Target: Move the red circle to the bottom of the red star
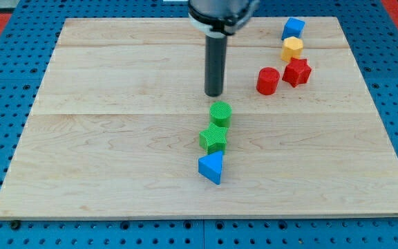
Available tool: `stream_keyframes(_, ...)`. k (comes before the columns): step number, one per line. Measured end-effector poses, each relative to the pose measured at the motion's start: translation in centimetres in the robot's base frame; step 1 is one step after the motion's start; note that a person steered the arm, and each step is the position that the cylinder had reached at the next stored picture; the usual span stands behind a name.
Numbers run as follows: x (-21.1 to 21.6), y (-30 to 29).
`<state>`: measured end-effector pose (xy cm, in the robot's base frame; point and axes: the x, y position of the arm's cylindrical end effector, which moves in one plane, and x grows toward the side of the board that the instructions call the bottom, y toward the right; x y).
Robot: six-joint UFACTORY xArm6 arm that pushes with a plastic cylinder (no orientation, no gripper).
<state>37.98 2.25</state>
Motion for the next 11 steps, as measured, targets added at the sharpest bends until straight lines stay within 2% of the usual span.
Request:
stream_keyframes(1, -4.4, 4.0)
stream_keyframes(2, -3.1, 8.2)
stream_keyframes(3, 1.0, 9.0)
stream_keyframes(4, 3.3, 6.6)
stream_keyframes(5, 5.8, 9.4)
stream_keyframes(6, 5.8, 11.3)
stream_keyframes(7, 6.7, 5.6)
stream_keyframes(8, 3.9, 5.3)
stream_keyframes(9, 3.5, 12.2)
stream_keyframes(10, 5.5, 12.9)
stream_keyframes(11, 7.4, 5.5)
